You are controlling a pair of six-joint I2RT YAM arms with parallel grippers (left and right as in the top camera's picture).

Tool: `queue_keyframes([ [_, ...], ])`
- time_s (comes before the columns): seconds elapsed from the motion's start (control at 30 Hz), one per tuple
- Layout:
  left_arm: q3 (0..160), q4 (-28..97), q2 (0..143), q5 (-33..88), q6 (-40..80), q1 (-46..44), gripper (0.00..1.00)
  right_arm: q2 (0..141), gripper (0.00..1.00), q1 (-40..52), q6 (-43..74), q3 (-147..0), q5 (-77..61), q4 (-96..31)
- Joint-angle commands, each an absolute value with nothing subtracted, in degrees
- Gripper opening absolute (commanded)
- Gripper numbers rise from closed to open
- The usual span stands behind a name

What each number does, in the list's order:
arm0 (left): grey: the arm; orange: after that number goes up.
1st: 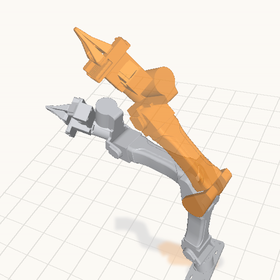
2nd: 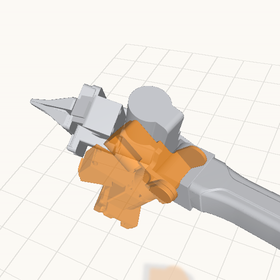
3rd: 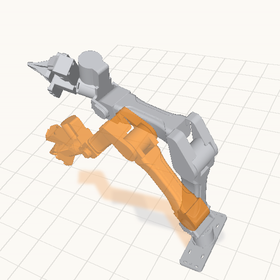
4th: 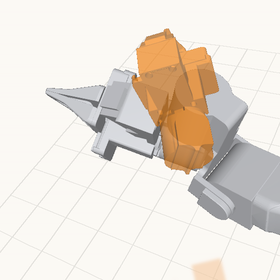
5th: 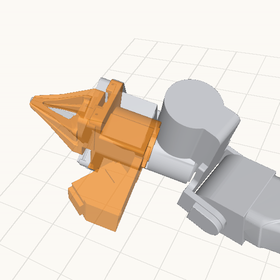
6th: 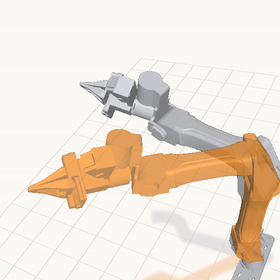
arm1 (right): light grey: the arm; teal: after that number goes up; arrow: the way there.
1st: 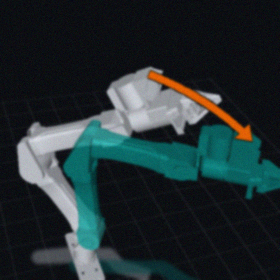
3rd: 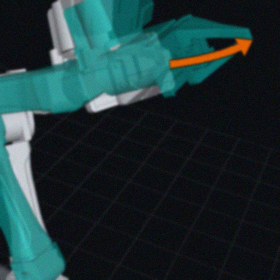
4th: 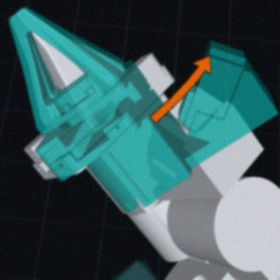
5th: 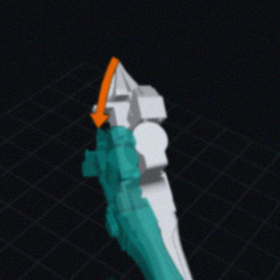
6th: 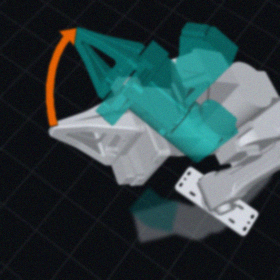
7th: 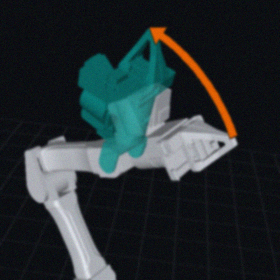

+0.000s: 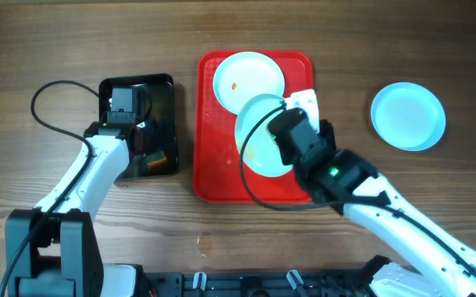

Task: Clean dirty plates on tray and stack at the side
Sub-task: 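Lift the gripped plate with the right gripper and tilt it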

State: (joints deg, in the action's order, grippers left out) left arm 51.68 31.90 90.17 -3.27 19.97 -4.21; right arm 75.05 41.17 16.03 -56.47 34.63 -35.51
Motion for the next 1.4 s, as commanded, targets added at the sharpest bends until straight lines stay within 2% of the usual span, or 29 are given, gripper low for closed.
queue_keyframes([
  [0.0, 51.62, 31.9, 90.17, -2.83, 19.27, -4.01, 1.0, 75.42, 0.04, 44.64, 11.49, -56.88, 47.86, -33.91],
  [0.2, 51.62, 31.9, 90.17, -2.83, 19.27, -3.99, 1.0, 75.33, 0.04, 50.65, 10.41, -56.9, 57.36, -33.52],
  [0.4, 51.62, 31.9, 90.17, -2.83, 19.27, -4.01, 1.0, 75.33, 0.04, 54.85, 4.47, -56.88, 59.18, -31.24],
  [0.57, 51.62, 31.9, 90.17, -2.83, 19.27, -4.01, 1.0, 75.44, 0.04, 54.96, 4.38, -56.88, 59.2, -30.39],
  [0.77, 51.62, 31.9, 90.17, -2.83, 19.27, -4.01, 1.0, 75.44, 0.04, 54.96, -3.18, -56.88, 60.1, -27.11],
  [1.1, 51.62, 31.9, 90.17, -2.83, 19.27, -4.01, 1.0, 75.48, 0.04, 54.89, -6.39, -56.9, 63.53, -25.3],
  [1.37, 51.62, 31.9, 90.17, -2.83, 19.27, -4.01, 1.0, 75.99, 0.04, 55.18, -14.2, -56.88, 64.29, -18.15],
])
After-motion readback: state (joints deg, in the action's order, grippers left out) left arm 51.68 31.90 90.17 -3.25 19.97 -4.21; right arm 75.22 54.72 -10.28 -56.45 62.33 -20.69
